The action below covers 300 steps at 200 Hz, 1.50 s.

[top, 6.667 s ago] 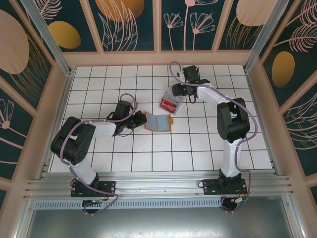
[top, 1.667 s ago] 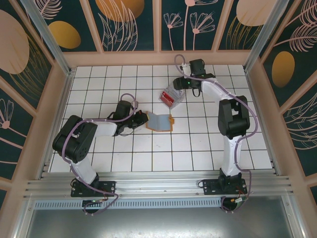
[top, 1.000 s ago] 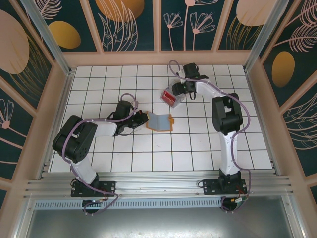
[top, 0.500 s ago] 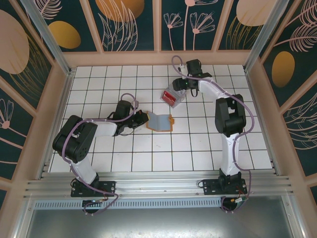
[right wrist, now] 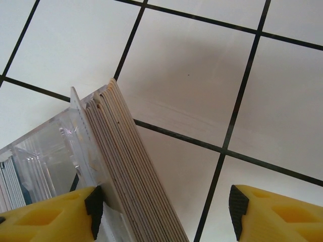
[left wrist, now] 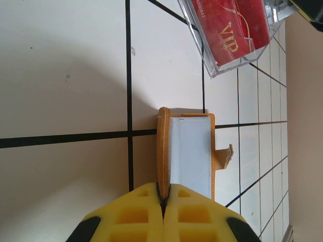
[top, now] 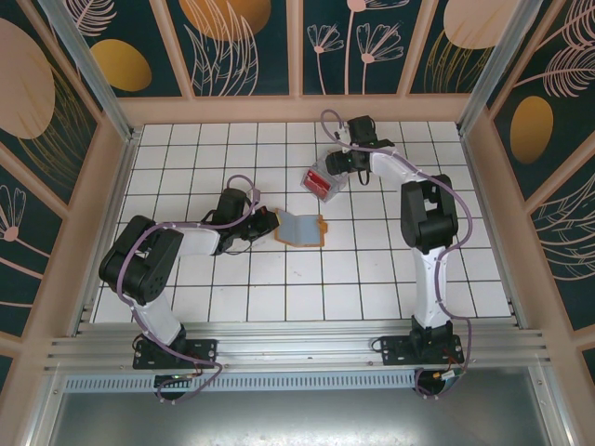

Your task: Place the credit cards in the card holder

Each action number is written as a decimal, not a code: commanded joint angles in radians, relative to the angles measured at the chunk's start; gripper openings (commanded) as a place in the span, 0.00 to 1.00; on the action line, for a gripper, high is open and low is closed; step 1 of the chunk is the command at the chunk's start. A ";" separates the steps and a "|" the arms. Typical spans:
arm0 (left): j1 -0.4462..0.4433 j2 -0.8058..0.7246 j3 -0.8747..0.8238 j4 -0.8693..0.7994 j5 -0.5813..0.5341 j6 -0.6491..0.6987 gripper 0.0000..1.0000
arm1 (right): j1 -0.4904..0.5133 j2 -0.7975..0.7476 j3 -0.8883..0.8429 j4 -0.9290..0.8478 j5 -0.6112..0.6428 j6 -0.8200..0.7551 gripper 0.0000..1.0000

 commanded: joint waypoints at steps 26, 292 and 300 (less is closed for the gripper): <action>-0.003 0.009 0.005 0.031 0.010 -0.011 0.02 | -0.010 -0.028 0.000 0.015 0.054 0.006 0.66; -0.004 0.021 -0.017 0.076 0.024 -0.039 0.02 | -0.015 -0.082 0.006 0.014 0.037 -0.003 0.34; -0.005 0.020 -0.019 0.076 0.024 -0.039 0.02 | -0.017 -0.084 0.006 0.013 0.033 -0.002 0.33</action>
